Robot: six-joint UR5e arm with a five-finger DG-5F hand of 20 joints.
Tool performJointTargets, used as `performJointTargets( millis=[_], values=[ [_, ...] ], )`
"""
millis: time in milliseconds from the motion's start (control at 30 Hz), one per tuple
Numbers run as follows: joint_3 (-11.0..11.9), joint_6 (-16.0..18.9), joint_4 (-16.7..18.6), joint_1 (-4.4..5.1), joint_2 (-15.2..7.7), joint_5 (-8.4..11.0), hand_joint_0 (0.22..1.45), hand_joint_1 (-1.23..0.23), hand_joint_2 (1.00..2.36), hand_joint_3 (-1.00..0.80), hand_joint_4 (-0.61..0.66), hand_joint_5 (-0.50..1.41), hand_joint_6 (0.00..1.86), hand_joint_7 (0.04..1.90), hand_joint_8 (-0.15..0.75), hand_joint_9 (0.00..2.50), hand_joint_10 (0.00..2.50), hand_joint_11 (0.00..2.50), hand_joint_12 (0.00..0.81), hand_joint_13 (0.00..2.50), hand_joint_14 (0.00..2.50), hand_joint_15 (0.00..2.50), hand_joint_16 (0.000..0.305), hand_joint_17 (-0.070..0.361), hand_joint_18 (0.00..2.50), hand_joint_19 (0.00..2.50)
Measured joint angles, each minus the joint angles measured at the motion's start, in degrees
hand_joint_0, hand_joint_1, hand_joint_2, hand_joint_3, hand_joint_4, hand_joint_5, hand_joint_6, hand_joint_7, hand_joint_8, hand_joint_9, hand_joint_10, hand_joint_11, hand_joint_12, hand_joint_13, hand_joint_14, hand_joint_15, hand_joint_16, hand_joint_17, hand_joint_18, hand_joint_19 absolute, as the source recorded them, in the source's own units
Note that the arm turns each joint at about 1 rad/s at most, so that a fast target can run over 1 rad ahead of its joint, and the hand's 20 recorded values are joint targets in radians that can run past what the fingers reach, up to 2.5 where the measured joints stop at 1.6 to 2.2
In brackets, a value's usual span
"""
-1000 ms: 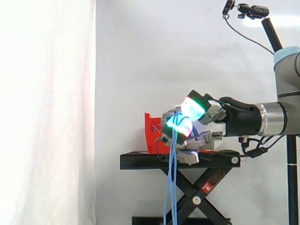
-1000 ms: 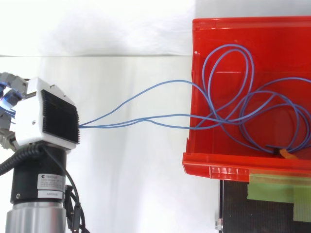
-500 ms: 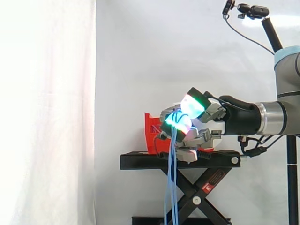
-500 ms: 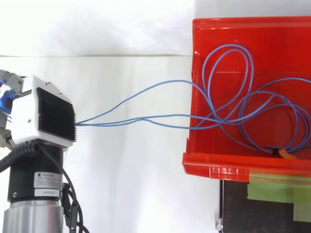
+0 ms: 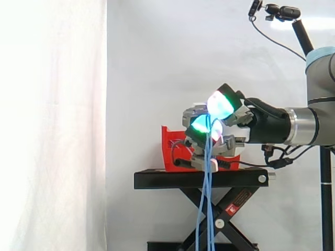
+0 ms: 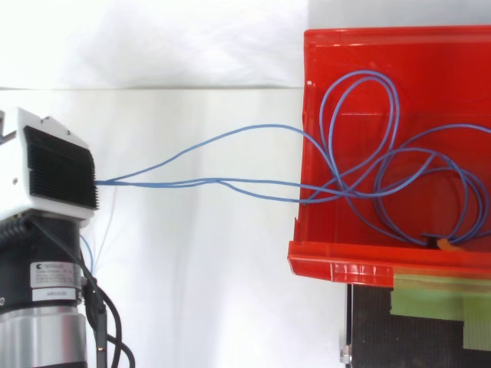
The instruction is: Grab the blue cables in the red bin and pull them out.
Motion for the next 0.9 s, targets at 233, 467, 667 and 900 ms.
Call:
performJointTargets(
  millis=[233, 467, 667, 900],
  values=[
    [0.36, -1.68, 0.11, 0.00, 0.00, -1.60, 0.72, -0.82, 1.00, -1.00, -0.04, 0.67, 0.70, 0.56, 0.229, 1.05, 0.33, 1.50, 0.318, 1.12, 1.43, 1.21, 0.046, 0.103, 1.01, 1.10],
    [0.39, -2.76, 0.04, 0.01, 0.00, -2.68, 0.74, -0.82, 1.00, -1.00, -0.05, 0.63, 0.74, 0.53, 0.224, 1.02, 0.31, 1.52, 0.312, 1.11, 1.41, 1.23, 0.045, 0.102, 0.97, 1.08],
    [0.39, -2.90, 0.03, -0.03, 0.00, -2.79, 0.74, -0.85, 1.00, -1.00, -0.03, 0.55, 0.78, 0.49, 0.222, 0.99, 0.30, 1.52, 0.310, 1.09, 1.37, 1.24, 0.045, 0.102, 0.94, 1.08],
    [0.39, -2.76, -0.01, -0.13, 0.00, -2.80, 0.72, -0.83, 1.00, -1.00, -0.01, 0.55, 0.56, 0.54, 0.234, 0.97, 0.31, 1.50, 0.318, 1.08, 1.36, 1.21, 0.047, 0.105, 0.94, 1.07]
  ],
)
